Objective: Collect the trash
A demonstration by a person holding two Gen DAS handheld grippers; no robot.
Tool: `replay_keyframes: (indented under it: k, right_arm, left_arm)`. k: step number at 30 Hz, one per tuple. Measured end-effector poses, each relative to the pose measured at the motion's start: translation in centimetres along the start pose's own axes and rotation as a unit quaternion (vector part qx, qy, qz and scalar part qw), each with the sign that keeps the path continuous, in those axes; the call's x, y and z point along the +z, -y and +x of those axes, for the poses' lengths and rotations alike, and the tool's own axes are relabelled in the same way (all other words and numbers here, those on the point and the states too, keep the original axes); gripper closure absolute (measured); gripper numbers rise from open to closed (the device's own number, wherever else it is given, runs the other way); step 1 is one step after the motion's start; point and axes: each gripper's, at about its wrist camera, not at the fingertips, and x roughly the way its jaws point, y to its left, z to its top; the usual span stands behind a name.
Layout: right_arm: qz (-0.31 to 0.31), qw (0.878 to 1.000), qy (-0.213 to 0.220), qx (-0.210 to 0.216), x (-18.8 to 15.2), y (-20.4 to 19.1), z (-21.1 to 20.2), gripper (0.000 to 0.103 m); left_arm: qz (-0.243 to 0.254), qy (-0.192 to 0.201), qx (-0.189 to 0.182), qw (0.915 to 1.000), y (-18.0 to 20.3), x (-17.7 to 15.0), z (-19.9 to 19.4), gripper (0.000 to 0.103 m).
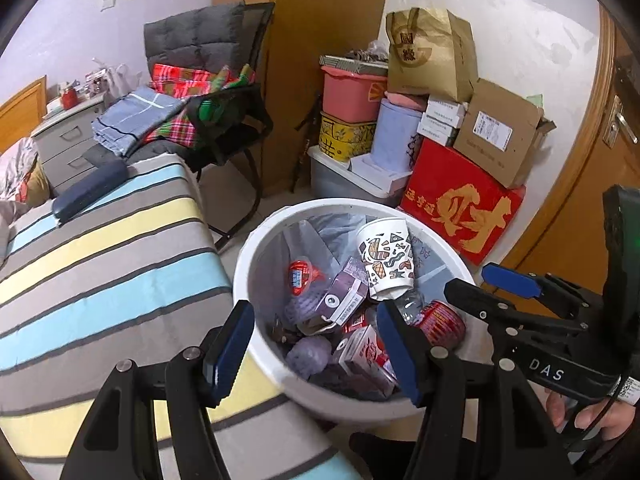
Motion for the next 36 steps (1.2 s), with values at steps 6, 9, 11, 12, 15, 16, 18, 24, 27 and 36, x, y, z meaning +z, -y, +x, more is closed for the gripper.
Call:
replay_keyframes:
  k: [6,9,11,12,15,16,18,24,27,36]
  right_arm:
    - [-0.001,0.999,0.036,-0.002,-1.4,-1.8,-2.7,0.042]
    - [-0.005,0.998,0.064,-0.011,-2.7,-2.8,-4.6,0.042]
    - [-0.003,0.997,0.077,-0.007,-3.3,-3.3,-5.6,0.042]
    - [-0.002,0.997,0.082,-0.005,-3.6,-3.5,-5.9,0.042]
    - [0.000,0.995,0.097,-0.001,-4.4,-4.0,-7.0,0.042]
    - [0.001,0.995,0.103,-0.001,-4.7,-4.2,-7.4,0.042]
    - [0.002,0.994,0.111,-0.006,-5.2,-4.5,-7.7,0.042]
    - [0.008,0.991,0.132,-0.009,-6.7,-5.5,-8.9,0.042]
    - [0.001,0.990,0.139,-0.023,-7.5,-6.0,-9.2,0.042]
    - [0.002,0.991,0.135,-0.024,-8.6,-6.7,-9.0,0.042]
  left_arm:
    - [0.011,0.027,0.034,0.9990,0.1,-2.2,-4.0,0.039]
    - [0.010,0.043,0.063,0.9970,0.0,-3.6,-6.1,0.039]
    - [0.007,0.049,0.071,0.9963,-0.1,-4.6,-7.3,0.039]
    - [0.004,0.050,0.073,0.9961,-0.2,-5.1,-7.8,0.039]
    - [-0.003,0.062,0.085,0.9944,-0.2,-6.6,-9.7,0.039]
    - [-0.004,0.066,0.094,0.9934,-0.2,-7.1,-10.2,0.039]
    - [-0.011,0.073,0.103,0.9920,-0.2,-8.0,-11.1,0.039]
    - [-0.012,0.094,0.138,0.9859,0.5,-10.3,-13.1,0.039]
    - [-0.015,0.103,0.139,0.9849,0.6,-11.3,-13.9,0.039]
    - [-0.032,0.128,0.145,0.9807,0.5,-12.4,-15.8,0.039]
